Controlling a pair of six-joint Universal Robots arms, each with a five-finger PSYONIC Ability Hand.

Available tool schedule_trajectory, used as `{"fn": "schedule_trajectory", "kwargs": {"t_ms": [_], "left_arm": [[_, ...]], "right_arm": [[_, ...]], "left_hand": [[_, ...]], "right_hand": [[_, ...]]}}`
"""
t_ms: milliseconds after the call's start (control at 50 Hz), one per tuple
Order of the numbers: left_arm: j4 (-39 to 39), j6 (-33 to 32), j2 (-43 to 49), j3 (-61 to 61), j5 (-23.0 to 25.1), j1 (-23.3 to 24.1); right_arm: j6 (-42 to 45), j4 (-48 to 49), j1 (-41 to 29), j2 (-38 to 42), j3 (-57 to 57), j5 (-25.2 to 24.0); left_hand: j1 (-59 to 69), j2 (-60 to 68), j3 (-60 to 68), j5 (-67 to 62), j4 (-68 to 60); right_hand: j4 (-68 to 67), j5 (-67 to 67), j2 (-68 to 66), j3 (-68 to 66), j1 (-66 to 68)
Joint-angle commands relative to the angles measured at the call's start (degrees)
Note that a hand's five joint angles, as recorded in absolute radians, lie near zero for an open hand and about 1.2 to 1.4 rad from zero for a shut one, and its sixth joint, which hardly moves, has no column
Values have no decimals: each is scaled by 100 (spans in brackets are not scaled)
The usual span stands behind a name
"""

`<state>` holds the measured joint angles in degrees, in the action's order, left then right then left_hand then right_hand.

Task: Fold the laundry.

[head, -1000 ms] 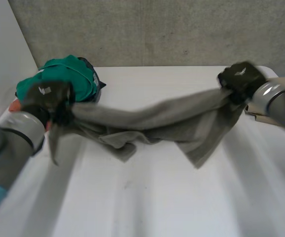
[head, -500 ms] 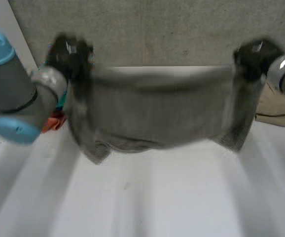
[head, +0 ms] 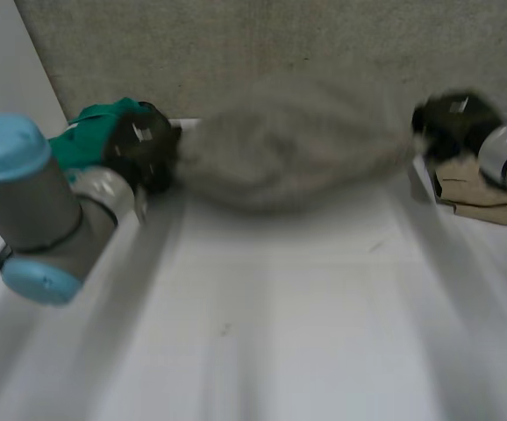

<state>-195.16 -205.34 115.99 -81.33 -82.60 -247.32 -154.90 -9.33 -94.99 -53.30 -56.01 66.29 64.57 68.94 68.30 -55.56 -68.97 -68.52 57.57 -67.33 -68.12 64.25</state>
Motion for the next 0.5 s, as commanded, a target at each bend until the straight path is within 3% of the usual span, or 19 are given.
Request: {"fn": "schedule_trajectory", "kwargs": {"t_ms": [20, 100, 120, 140, 260, 420, 500], "left_arm": [[153, -533, 661, -524, 147, 105], [241, -753, 697, -481, 42, 166], [259, -745, 619, -463, -19, 219], [259, -736, 583, -463, -46, 245], [338, -727, 311, -498, -160, 316], [927, -227, -638, -1165, -213, 44], [962, 291, -1121, -1736, -47, -333]], "right_arm": [[750, -815, -81, 759, -358, 287], [646, -983, -63, 935, -218, 603], [497, -948, -46, 909, -200, 665], [409, -913, -37, 857, -208, 674], [-66, -658, 51, 374, -427, 666], [170, -640, 271, -655, -1403, 350], [1011, -851, 437, -1225, -2157, 244]], "left_hand": [[1543, 1106, 1170, -1444, -1103], [1511, 1075, 1139, -1412, -1071], [-421, -857, -793, 520, 861], [-1240, -1676, -1612, 1338, 1680], [-4423, -4859, -4795, 4522, 4863], [-4796, -5232, -5168, 4895, 5236], [-5083, -5519, -5455, 5181, 5523]], "right_hand": [[-1148, 1243, -1267, -1188, 1575], [-1148, 1243, -1267, -1188, 1575], [1119, -1024, 1000, 1079, -692], [2374, -2279, 2255, 2334, -1947], [5293, -5198, 5174, 5253, -4867], [5213, -5118, 5094, 5173, -4786], [4643, -4547, 4524, 4602, -4216]]}}
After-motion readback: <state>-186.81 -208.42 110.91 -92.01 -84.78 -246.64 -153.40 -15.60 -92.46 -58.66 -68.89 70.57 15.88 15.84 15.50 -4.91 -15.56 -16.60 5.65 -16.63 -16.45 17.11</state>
